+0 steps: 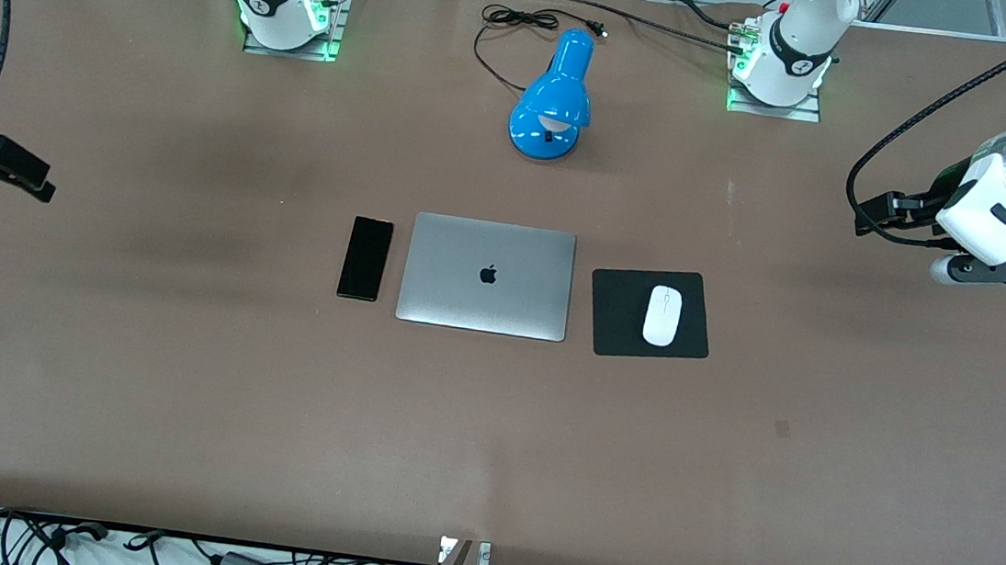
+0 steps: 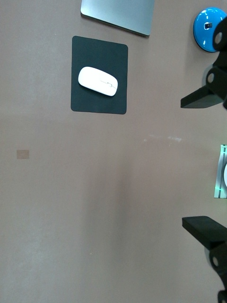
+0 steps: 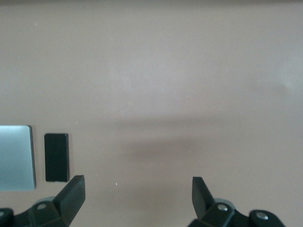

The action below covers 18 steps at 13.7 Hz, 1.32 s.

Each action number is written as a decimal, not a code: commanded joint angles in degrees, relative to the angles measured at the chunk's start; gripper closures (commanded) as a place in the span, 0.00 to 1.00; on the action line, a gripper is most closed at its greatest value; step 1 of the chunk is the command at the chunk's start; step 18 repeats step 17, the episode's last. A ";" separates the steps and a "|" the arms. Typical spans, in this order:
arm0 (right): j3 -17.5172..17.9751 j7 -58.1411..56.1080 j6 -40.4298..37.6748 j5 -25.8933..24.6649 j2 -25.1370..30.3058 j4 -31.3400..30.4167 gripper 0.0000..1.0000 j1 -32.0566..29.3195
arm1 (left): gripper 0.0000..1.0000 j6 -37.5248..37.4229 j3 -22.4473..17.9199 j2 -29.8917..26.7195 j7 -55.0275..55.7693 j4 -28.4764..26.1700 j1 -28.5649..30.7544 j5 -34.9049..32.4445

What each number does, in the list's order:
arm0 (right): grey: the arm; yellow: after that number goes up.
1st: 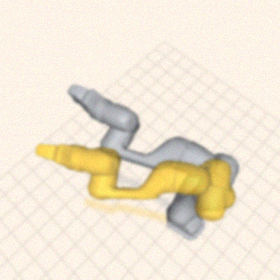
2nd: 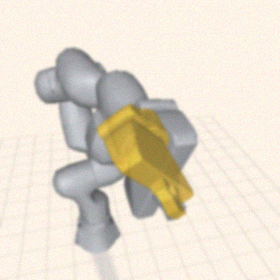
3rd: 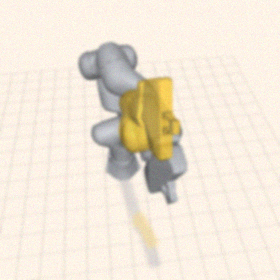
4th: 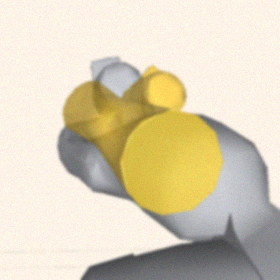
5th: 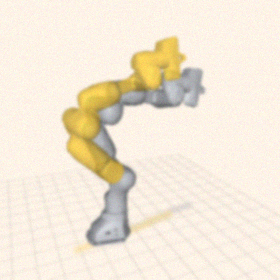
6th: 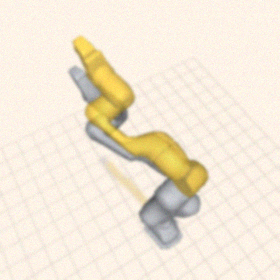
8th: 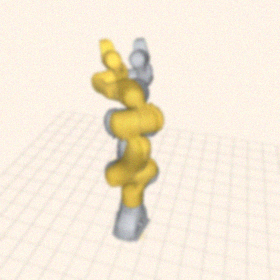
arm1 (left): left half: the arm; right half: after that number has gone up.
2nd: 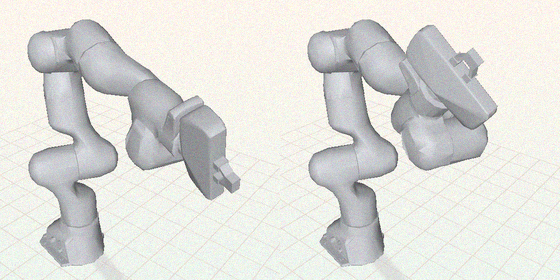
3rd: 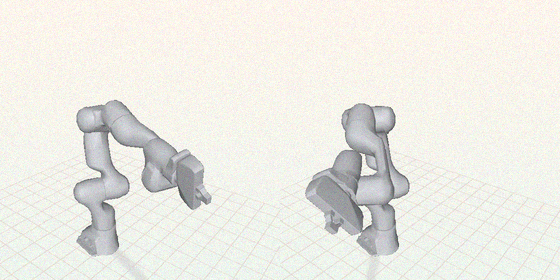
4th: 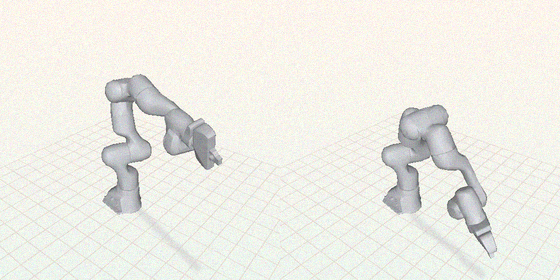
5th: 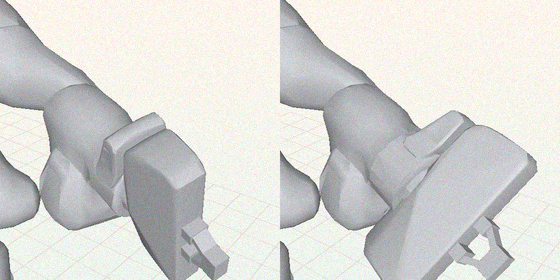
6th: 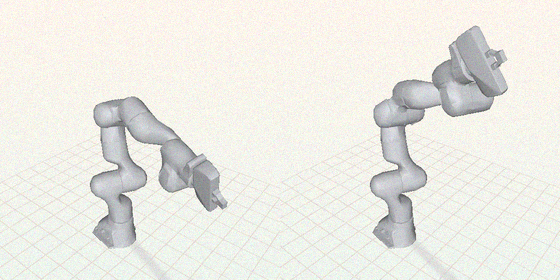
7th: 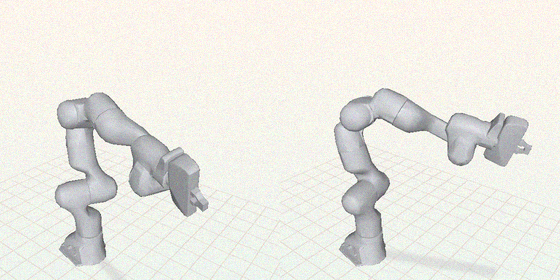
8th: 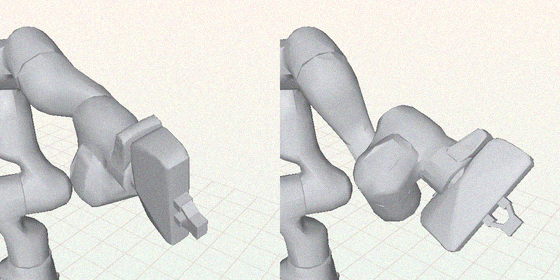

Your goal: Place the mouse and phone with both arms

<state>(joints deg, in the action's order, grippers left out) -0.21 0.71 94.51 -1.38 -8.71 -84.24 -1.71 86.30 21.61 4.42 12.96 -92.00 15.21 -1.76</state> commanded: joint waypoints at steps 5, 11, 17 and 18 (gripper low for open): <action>0.12 -2.47 7.15 -0.11 12.29 -17.95 0.00 -0.49 | 0.00 -0.87 0.36 -0.73 -0.22 -0.02 0.52 -0.26; 0.12 -3.17 5.33 -0.03 13.37 -18.33 0.00 -0.40 | 0.00 -2.18 0.27 -0.20 -0.84 -0.02 0.61 0.09; 0.30 -3.26 4.98 -0.12 13.37 -18.33 0.00 -0.22 | 0.00 -2.01 0.27 -0.20 -0.84 0.33 0.52 0.01; 0.30 -3.26 4.98 -0.12 13.37 -18.33 0.00 -0.22 | 0.00 -2.01 0.27 -0.20 -0.84 0.33 0.52 0.01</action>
